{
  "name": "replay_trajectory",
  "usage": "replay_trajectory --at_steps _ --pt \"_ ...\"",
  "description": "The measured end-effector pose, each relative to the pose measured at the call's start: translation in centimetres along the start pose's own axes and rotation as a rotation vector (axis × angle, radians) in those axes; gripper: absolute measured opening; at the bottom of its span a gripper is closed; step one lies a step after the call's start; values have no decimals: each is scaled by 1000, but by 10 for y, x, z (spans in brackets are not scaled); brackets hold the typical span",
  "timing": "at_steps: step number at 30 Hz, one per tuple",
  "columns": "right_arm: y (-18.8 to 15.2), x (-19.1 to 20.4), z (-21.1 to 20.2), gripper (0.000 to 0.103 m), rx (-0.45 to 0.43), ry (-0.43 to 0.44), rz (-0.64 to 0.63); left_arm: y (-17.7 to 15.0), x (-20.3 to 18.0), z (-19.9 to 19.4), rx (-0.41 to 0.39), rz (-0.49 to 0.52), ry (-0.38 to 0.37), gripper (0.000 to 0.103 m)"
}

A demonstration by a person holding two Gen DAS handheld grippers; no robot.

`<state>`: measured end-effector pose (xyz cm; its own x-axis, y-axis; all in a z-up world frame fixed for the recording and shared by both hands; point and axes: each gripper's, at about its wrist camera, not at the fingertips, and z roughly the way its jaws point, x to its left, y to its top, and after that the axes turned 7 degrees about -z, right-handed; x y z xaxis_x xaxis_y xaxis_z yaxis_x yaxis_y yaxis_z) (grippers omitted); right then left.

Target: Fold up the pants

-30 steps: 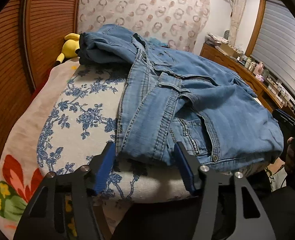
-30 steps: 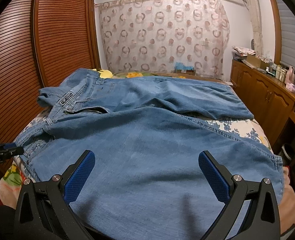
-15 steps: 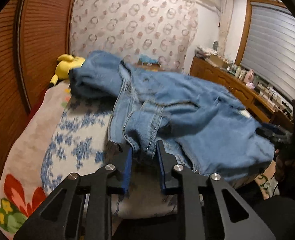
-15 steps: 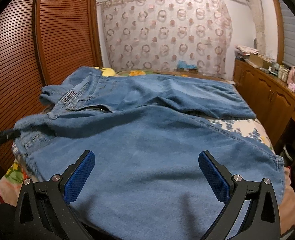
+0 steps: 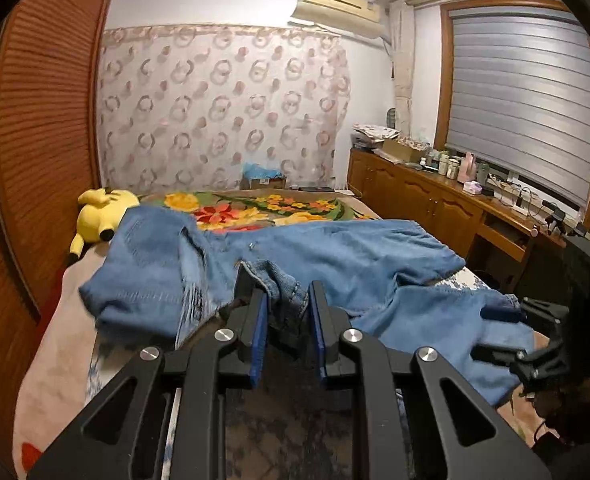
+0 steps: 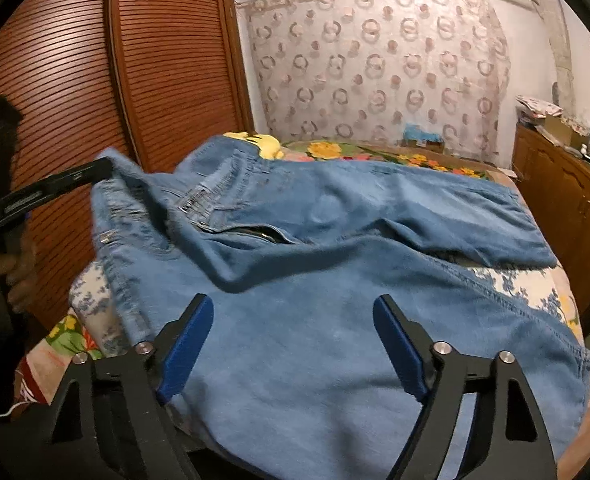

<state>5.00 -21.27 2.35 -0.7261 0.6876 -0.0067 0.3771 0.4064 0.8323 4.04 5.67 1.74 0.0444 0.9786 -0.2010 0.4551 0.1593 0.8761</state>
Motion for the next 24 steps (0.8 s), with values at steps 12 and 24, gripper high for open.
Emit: replay_trajectory --at_steps 12,24 --pt "-2 3 10 64 49 96 -38 26 7 37 2 -25 11 20" --pt "-5 -17 34 12 132 61 -109 31 6 55 6 -32 8 20"
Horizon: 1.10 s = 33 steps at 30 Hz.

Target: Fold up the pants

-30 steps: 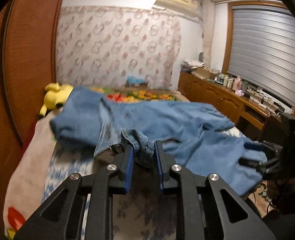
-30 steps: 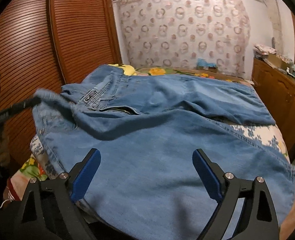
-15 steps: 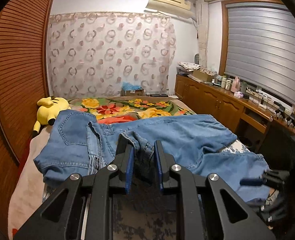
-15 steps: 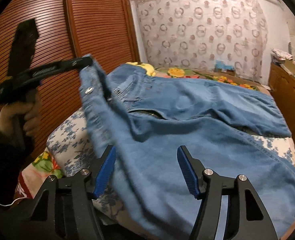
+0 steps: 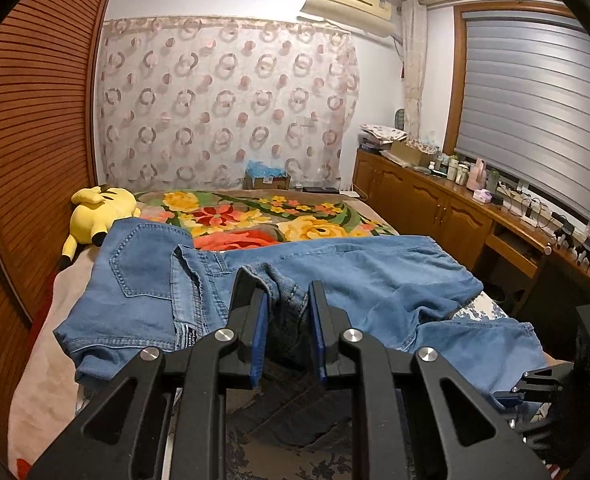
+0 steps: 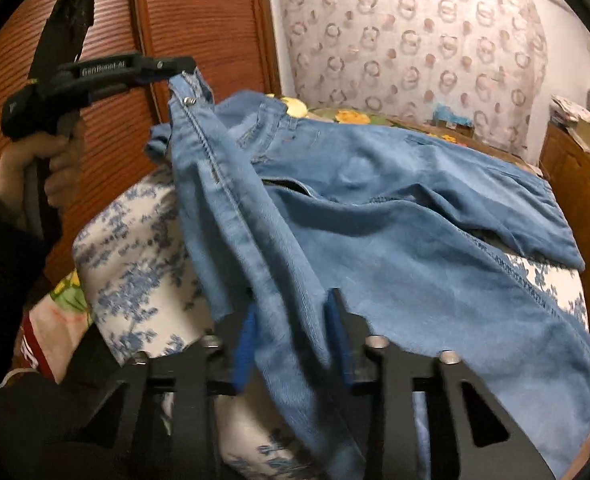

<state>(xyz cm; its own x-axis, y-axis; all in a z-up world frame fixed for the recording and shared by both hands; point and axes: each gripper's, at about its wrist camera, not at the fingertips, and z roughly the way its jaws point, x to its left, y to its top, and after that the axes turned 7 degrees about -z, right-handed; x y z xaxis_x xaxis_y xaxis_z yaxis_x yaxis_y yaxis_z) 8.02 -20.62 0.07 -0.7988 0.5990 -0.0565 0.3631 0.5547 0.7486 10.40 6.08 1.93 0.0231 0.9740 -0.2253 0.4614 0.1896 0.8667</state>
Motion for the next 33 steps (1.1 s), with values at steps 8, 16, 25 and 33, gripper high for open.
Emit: replay_trajectory --at_steps 8,16,25,33 --pt "39 -23 -16 7 -83 -80 -41 8 7 1 -25 -13 3 20" --pt "102 -40 -29 7 -170 -164 -110 39 17 12 -46 -35 12 20" --pt "150 -41 16 7 -198 -219 -180 67 39 50 -25 -70 46 20" --pt "171 -64 59 7 -198 -216 -187 77 64 91 25 -99 61 20"
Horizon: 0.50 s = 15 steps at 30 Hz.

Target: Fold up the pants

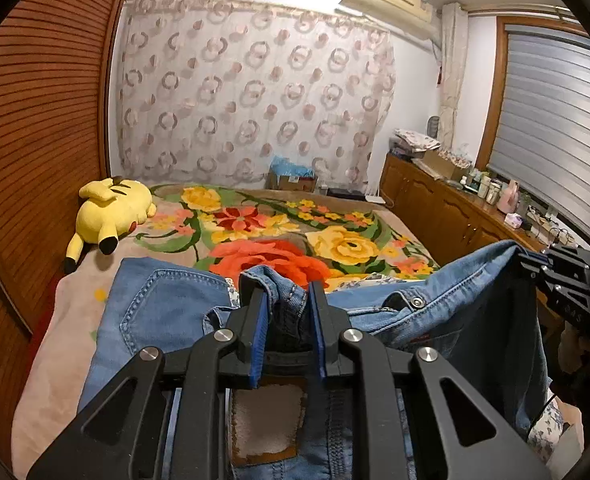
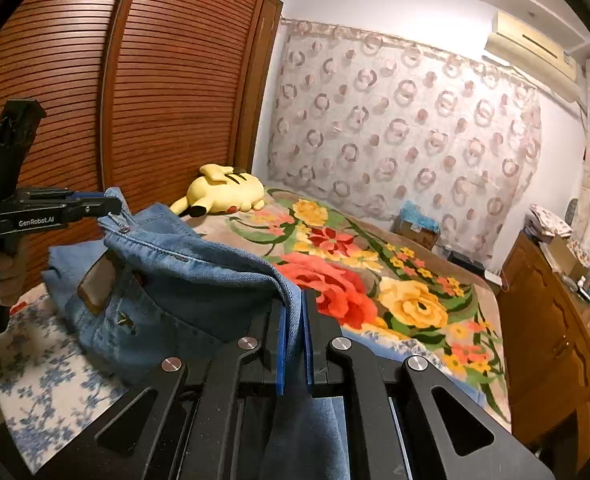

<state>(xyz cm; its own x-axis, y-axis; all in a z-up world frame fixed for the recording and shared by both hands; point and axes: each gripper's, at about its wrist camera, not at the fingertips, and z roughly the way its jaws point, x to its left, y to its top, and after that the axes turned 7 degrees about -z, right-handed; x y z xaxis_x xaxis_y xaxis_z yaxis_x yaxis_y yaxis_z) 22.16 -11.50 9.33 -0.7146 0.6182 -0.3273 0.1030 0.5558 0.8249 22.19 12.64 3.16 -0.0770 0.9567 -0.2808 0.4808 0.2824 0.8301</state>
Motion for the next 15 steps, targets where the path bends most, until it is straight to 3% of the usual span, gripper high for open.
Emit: replay_trajectory --at_steps 10,15 --pt "13 -17 73 7 56 23 -3 3 18 50 87 -16 35 21" --pt "17 -22 107 7 101 40 -6 -2 26 61 121 -18 66 27"
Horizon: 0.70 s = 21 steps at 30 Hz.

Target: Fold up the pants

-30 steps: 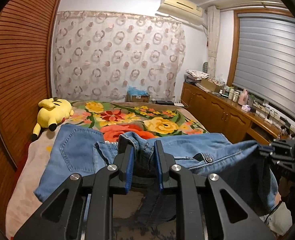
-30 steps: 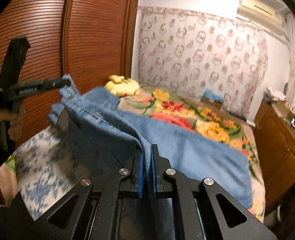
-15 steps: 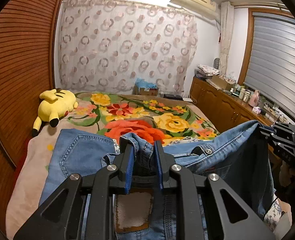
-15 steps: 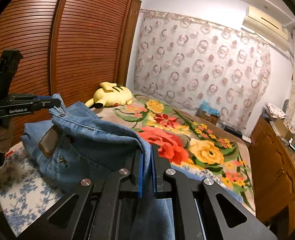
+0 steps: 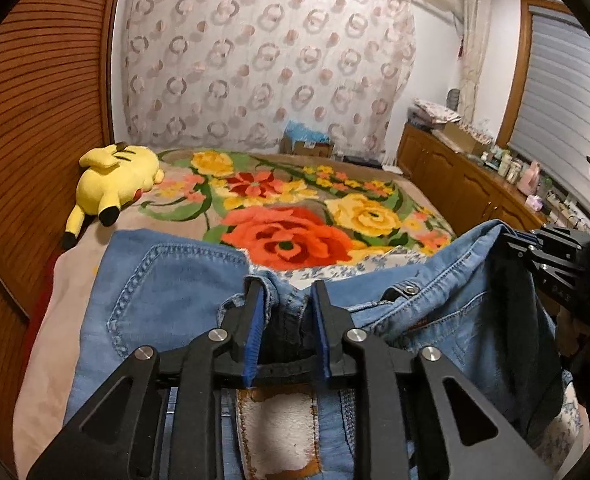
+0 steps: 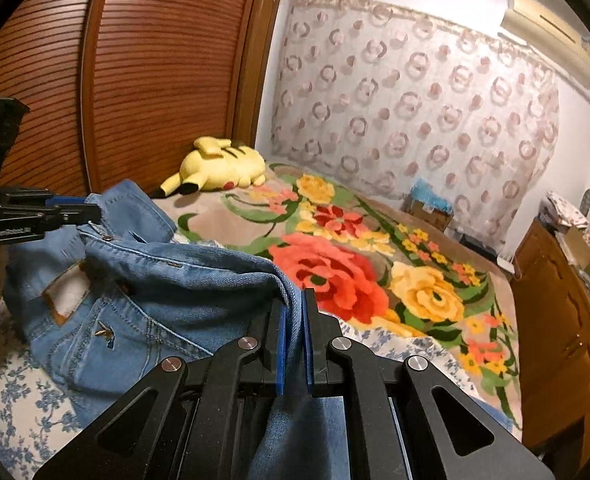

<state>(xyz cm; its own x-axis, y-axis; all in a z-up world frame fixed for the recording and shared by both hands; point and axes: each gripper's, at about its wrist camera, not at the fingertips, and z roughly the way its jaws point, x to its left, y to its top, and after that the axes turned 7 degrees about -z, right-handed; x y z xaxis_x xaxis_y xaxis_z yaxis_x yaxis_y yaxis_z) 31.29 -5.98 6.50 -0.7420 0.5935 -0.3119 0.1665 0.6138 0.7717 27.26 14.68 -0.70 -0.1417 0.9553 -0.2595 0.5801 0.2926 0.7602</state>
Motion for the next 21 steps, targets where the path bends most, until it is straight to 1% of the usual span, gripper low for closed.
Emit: replay_trajectory --at_steps 2,4,6,8,13,19,20,21 --pt "5 -4 12 7 19 0 -6 -1 3 0 -6 4 27 28" --pt "7 -4 19 7 32 -4 -10 0 9 -4 -14 1 28 34" --pt "11 -6 27 7 42 0 -7 1 12 -8 -24 -5 27 47" --pt "14 -6 33 7 56 -1 -8 1 14 -10 -31 -2 31 48" --pt "18 -9 41 7 85 14 20 -2 17 -6 0 19 48 48" --pt "19 -10 34 7 85 17 43 -12 10 -2 44 44 43 50" --pt "19 -10 32 7 84 19 47 -13 8 -1 52 50 39 50" --pt "19 -12 30 11 84 25 56 -15 4 0 66 57 39 50"
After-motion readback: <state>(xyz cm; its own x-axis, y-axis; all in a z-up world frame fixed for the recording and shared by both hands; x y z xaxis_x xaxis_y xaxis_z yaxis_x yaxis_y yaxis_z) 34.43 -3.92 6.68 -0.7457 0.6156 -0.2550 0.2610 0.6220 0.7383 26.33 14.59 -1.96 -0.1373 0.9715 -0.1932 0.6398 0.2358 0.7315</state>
